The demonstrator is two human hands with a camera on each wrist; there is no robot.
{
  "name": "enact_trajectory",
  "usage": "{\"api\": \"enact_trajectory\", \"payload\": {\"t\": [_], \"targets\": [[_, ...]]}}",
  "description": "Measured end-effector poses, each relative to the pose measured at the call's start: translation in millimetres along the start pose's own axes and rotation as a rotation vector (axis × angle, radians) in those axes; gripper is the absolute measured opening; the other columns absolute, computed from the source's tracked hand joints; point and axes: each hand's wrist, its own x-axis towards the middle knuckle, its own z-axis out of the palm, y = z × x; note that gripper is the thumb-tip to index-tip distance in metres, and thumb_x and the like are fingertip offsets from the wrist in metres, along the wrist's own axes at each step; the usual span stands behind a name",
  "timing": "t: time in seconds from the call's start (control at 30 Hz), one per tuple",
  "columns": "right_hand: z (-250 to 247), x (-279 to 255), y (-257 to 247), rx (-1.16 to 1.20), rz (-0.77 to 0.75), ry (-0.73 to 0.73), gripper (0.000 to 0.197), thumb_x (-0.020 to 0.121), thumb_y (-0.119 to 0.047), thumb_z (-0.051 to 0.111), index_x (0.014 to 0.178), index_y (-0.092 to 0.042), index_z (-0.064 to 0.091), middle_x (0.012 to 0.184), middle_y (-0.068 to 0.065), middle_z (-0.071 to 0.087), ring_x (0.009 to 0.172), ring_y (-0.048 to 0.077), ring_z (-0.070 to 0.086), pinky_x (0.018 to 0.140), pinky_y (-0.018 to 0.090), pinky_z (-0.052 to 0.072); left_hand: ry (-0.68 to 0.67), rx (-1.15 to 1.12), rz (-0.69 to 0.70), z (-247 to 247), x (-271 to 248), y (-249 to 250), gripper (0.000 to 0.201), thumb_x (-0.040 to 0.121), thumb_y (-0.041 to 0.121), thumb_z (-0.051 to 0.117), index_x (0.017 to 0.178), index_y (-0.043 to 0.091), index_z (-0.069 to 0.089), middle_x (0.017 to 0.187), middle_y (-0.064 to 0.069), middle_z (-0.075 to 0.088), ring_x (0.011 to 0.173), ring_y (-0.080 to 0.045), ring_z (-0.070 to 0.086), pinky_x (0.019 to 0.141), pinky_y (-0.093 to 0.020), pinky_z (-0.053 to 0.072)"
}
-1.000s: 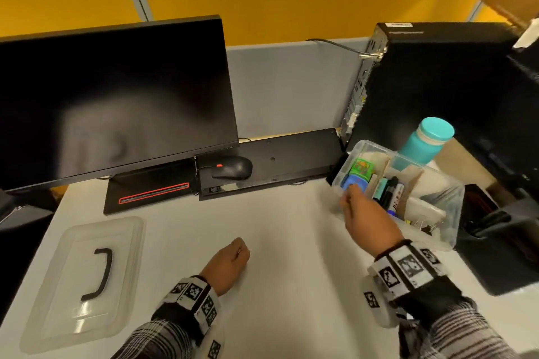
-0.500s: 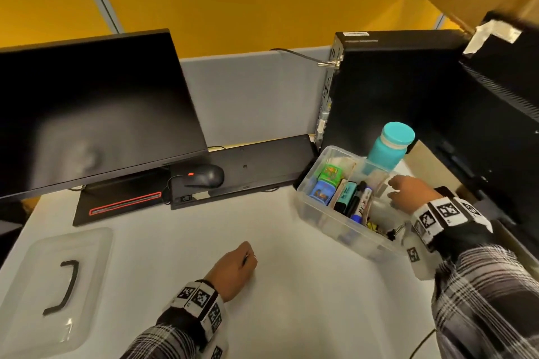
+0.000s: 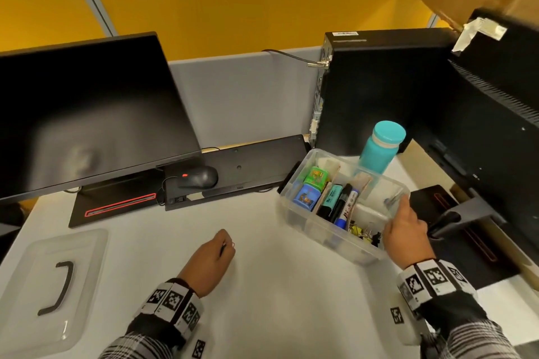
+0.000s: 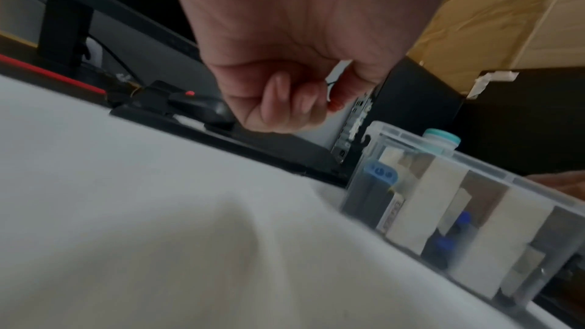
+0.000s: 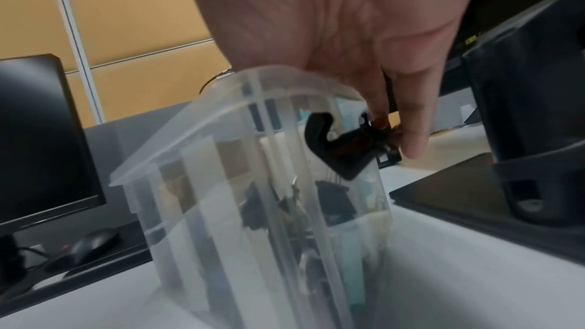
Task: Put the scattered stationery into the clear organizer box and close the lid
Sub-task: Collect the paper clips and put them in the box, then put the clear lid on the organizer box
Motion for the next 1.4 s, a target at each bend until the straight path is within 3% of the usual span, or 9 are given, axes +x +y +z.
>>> {"api": "enact_trajectory", "payload": {"t": [0.27, 0.43, 0.6, 0.77, 0.87, 1.03, 1.13, 1.23, 1.4], "targets": [[37.5, -30.7, -42.5, 0.029, -0.287, -0.074, 0.067, 0.095, -0.014, 0.04, 0.15, -0.017, 0.002, 0.147, 0.012, 0.034, 0.126, 0.033, 0.036, 0.104, 0.047, 0.036, 0.006, 0.128, 0.192, -26.0, 7.8, 91.7, 0.016, 0.098, 0.025, 0.038, 0.083, 0.022, 0.038, 0.066, 0.002, 0.053, 0.057, -0.014, 0.048, 0.052, -0.028, 0.034], [62.7, -34.2, -87.0, -0.019, -0.366, -0.15, 0.069, 0.095, -0.014, 0.043, 0.15, -0.018, 0.002, 0.148, 0.009, 0.032, 0.13, 0.029, 0.032, 0.104, 0.044, 0.038, -0.074, 0.384, 0.131, -5.8, 63.1, 141.5, 0.011, 0.093, 0.027, 0.039, 0.094, 0.017, 0.041, 0.082, -0.007, 0.06, 0.072, -0.025, 0.054, 0.061, -0.031, 0.038], [69.8, -35.6, -112.2, -0.079, -0.385, -0.226, 0.07, 0.096, -0.02, 0.043, 0.15, -0.017, -0.001, 0.154, 0.007, 0.022, 0.136, 0.03, 0.026, 0.108, 0.043, 0.034, -0.142, 0.589, 0.03, -2.0, 108.4, 152.1, 0.032, 0.092, 0.018, 0.049, 0.12, 0.003, 0.052, 0.118, -0.018, 0.061, 0.106, -0.033, 0.059, 0.082, -0.037, 0.048], [71.2, -31.8, -110.2, -0.106, -0.398, -0.227, 0.069, 0.097, -0.024, 0.041, 0.15, -0.018, -0.003, 0.152, 0.005, 0.026, 0.133, 0.029, 0.029, 0.108, 0.042, 0.034, -0.21, 0.67, 0.065, -1.5, 117.5, 150.0, 0.024, 0.094, 0.014, 0.049, 0.109, -0.001, 0.061, 0.112, -0.017, 0.065, 0.101, -0.031, 0.062, 0.073, -0.031, 0.045], [74.1, -29.5, -107.4, -0.101, -0.414, -0.209, 0.065, 0.098, -0.023, 0.037, 0.15, -0.019, -0.001, 0.152, 0.005, 0.027, 0.132, 0.029, 0.031, 0.107, 0.041, 0.035, -0.214, 0.654, 0.072, -5.7, 113.1, 148.3, 0.029, 0.091, 0.014, 0.05, 0.117, 0.003, 0.058, 0.118, -0.015, 0.062, 0.104, -0.03, 0.061, 0.077, -0.032, 0.046], [71.9, -34.7, -108.9, -0.154, -0.383, -0.201, 0.067, 0.096, -0.022, 0.042, 0.15, -0.017, 0.003, 0.156, 0.008, 0.018, 0.138, 0.033, 0.024, 0.113, 0.044, 0.029, 0.059, 0.299, 0.156, -47.5, 73.9, 105.8, 0.041, 0.091, 0.022, 0.05, 0.133, 0.023, 0.048, 0.134, 0.0, 0.053, 0.12, -0.019, 0.053, 0.102, -0.038, 0.044], [71.0, -57.5, -126.7, -0.1, -0.51, 0.017, 0.055, 0.096, -0.017, 0.04, 0.148, -0.011, 0.021, 0.155, 0.01, 0.021, 0.141, 0.032, 0.02, 0.117, 0.043, 0.022, 0.369, 0.282, 0.189, -83.6, 34.3, 41.5, 0.048, 0.088, 0.027, 0.057, 0.134, 0.025, 0.043, 0.136, 0.003, 0.046, 0.122, -0.017, 0.045, 0.104, -0.037, 0.04], [81.5, -90.9, -162.7, -0.012, -0.754, 0.11, 0.047, 0.093, -0.02, 0.038, 0.139, -0.013, 0.039, 0.149, 0.008, 0.036, 0.14, 0.027, 0.028, 0.115, 0.043, 0.023, 0.512, 0.345, -0.075, -112.2, -6.3, -46.6, 0.052, 0.085, 0.028, 0.062, 0.133, 0.022, 0.043, 0.135, -0.003, 0.046, 0.121, -0.024, 0.045, 0.101, -0.039, 0.039], [141.3, -145.1, -227.4, 0.001, -1.016, -0.246, 0.044, 0.094, -0.013, 0.045, 0.138, -0.018, 0.042, 0.15, -0.001, 0.032, 0.142, 0.017, 0.023, 0.117, 0.033, 0.02, 0.522, 0.391, -0.685, -147.0, -72.0, -166.8, 0.064, 0.083, 0.043, 0.06, 0.139, 0.023, 0.037, 0.144, -0.006, 0.039, 0.128, -0.031, 0.04, 0.105, -0.047, 0.036]]}}
